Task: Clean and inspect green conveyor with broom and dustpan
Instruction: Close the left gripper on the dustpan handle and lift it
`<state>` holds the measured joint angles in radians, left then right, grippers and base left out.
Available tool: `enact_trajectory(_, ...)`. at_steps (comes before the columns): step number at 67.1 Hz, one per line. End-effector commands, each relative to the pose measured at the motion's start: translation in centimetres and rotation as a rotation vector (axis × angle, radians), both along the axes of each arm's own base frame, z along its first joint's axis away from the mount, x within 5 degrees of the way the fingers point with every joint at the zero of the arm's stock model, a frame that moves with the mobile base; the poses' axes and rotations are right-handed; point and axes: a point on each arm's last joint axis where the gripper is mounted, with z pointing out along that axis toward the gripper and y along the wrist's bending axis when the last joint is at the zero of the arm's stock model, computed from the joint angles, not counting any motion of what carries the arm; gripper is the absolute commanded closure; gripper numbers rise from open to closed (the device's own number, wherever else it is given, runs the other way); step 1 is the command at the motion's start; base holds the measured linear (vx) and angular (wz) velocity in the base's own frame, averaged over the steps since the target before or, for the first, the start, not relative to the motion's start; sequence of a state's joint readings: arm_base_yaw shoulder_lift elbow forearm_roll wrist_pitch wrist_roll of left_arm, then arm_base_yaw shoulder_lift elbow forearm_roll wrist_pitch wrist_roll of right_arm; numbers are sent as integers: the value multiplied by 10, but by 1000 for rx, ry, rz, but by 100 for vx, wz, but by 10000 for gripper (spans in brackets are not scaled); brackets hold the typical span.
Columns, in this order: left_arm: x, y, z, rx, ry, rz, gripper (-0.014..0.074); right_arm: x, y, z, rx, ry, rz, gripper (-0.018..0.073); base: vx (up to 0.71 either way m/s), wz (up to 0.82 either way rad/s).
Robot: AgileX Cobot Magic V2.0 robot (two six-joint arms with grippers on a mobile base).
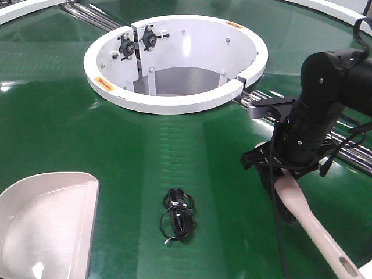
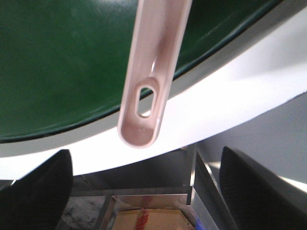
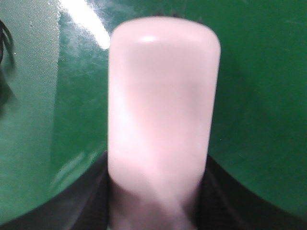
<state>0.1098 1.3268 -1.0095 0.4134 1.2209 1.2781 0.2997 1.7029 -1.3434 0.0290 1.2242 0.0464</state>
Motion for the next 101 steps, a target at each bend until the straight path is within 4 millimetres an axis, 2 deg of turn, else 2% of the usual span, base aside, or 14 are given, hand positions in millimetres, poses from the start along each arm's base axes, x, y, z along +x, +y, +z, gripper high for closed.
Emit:
enact_trajectory(1,0,4,8,24,0,12,23,-3,-3,23,17,-71,-5,568,0,0)
enact_trajectory(39,28,7,-32,5,128,7,23,-3,-3,23,17,-71,-5,568,0,0)
enact_trajectory(54,35,9,-39,24,123,-14,24,-3,-3,23,17,-71,-5,568,0,0)
enact_trajectory(62,40,10,-45,33,133,-19,52,-3,-3,23,17,-70,-5,568,0,0)
enact_trajectory(67,42,11,-50,31,152,-20,88,-3,-3,23,17,-71,-5,568,0,0)
enact_trajectory(76,43,11,-56,28,185,-14,206,-3,-3,23,17,-71,-5,568,0,0)
enact_trajectory(85,42,12,-57,37,189,15,372,-3,-3,23,17,-70,-5,568,0,0)
enact_trajectory(96,39,12,-56,46,181,122,618,-3,-3,23,17,-70,-5,568,0,0)
enact_trajectory(101,37,12,-55,48,182,165,622,-3,-3,23,17,-70,-5,568,0,0)
